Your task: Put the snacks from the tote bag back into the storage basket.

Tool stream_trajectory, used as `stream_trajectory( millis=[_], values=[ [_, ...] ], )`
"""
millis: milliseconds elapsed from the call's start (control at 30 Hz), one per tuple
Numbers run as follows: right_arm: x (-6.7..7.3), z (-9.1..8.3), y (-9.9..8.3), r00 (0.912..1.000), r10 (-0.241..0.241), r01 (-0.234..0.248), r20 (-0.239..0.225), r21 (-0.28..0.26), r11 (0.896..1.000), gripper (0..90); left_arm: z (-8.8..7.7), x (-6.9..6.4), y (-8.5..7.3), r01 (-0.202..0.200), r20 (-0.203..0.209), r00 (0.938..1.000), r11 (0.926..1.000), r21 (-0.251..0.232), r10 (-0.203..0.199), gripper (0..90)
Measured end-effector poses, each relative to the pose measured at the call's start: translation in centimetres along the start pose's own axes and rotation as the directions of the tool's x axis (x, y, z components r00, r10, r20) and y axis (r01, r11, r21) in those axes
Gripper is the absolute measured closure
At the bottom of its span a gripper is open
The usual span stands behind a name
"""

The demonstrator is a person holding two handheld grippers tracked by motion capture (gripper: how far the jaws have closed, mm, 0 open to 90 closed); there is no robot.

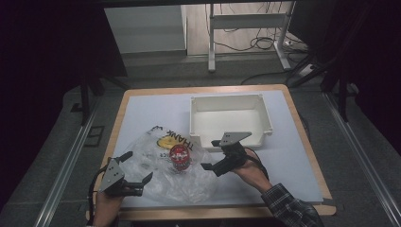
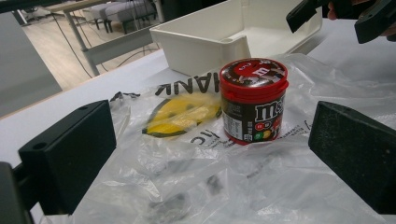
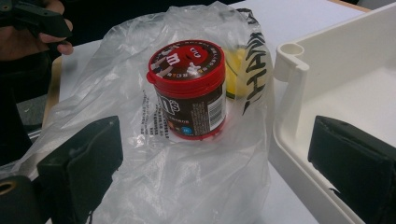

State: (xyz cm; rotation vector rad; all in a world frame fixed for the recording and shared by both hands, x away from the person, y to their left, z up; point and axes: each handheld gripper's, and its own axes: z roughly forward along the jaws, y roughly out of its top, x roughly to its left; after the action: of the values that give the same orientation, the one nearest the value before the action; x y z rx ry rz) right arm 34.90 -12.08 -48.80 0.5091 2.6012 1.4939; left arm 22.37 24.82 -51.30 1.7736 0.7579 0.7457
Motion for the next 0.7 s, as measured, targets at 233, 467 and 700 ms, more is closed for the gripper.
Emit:
stream_trajectory(
  millis=[233, 467, 700],
  values=[
    [0.1, 0.7, 0.4, 1.0, -0.008, 0.008, -0.004, 0.016, 1.0, 3.5, 0.0, 0.0, 0.0, 0.001, 0.0, 1.0, 1.0, -0.002, -0.001, 0.7],
    [0.1, 1.3, 0.6, 0.9997, -0.016, 0.017, -0.021, 0.046, 0.999, 3.6, 0.0, 0.0, 0.0, 0.001, -0.001, 1.0, 1.0, -0.003, -0.001, 0.7],
    [0.1, 2.1, 0.9, 0.999, -0.03, 0.032, -0.034, 0.08, 0.996, 3.6, 0.0, 0.0, 0.0, -0.001, -0.002, 1.0, 1.0, 0.0, 0.001, 0.7]
  ],
)
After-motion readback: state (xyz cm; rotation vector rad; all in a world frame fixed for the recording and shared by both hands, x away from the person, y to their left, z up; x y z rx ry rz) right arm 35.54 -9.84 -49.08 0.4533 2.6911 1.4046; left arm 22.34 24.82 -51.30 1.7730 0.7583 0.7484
